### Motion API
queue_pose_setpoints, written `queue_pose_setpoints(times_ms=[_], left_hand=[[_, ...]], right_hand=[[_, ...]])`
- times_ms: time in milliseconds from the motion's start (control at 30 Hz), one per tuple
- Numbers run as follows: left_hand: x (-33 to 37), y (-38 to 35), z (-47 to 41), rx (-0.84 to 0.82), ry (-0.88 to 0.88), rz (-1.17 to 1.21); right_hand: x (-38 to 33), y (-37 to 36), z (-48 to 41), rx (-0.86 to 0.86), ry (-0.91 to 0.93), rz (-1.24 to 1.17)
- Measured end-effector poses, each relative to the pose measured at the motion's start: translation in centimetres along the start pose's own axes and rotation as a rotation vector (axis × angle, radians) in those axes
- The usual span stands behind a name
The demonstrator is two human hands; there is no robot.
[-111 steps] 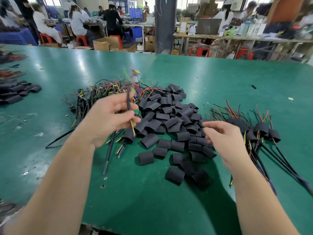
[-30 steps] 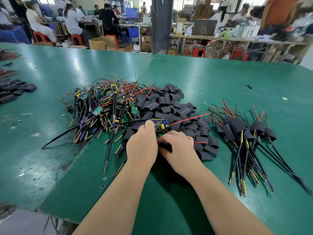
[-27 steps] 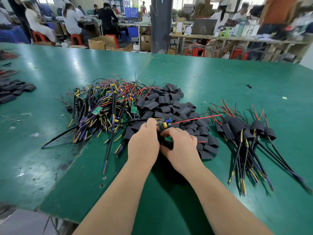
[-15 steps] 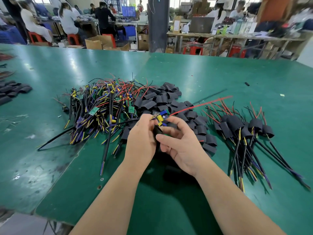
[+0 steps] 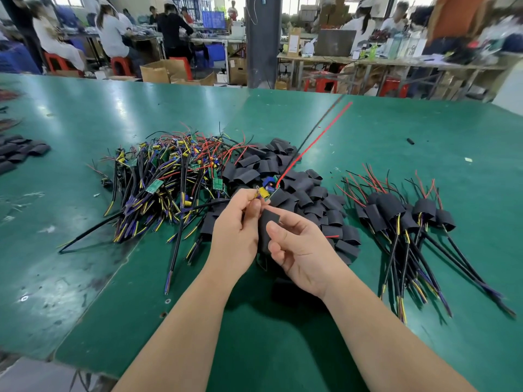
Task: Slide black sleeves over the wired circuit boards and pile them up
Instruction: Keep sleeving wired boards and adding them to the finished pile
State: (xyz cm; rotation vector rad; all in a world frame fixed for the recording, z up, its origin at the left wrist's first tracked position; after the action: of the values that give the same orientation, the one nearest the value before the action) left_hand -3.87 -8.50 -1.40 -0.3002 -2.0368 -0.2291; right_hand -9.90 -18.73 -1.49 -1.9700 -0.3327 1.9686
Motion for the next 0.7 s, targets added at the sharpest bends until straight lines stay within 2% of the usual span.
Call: queue_pose_setpoints(times_ms=[167, 233, 300, 433, 533, 700], left_hand=[[-0.4, 0.2, -0.1, -0.026, 0.023, -0.068], [-0.7, 0.5, -0.2, -0.003, 0.052, -0.117], [-0.8, 0.9, -0.2, 0.014, 0.065, -0.195], [-0.9, 1.5, -0.2, 0.012, 0.094, -0.292], [-1.1, 1.7, -0.2, 0.006, 0.113, -0.313], [-1.0, 1.7, -0.2, 0.005, 0.117, -0.327]], right_hand=[[0.0, 0.4, 0.0, 0.081, 0.032, 0.18], [-0.5, 1.0, 0.1, 0.177, 0.058, 0.334], [-1.7, 2.0, 0.3, 0.295, 0.134, 0.367], [-4.9, 5.3, 1.2, 0.382, 0.328, -0.095], [-6.3, 7.2, 1.9, 0.424, 0.429, -0.335], [-6.4, 7.3, 1.9, 0.463, 0.465, -0.35]])
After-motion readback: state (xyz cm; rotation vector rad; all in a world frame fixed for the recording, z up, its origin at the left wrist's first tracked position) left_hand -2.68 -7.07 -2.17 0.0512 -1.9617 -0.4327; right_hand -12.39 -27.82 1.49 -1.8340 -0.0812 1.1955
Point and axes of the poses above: each hand's wrist, its own z-axis away from the middle knuckle, its own y-axis out of the back of the hand, x = y × z, the point moved 1 cm from there along -z, towards the middle knuckle, and after that the axes turned 11 degrees about z, right-handed, at the moved point
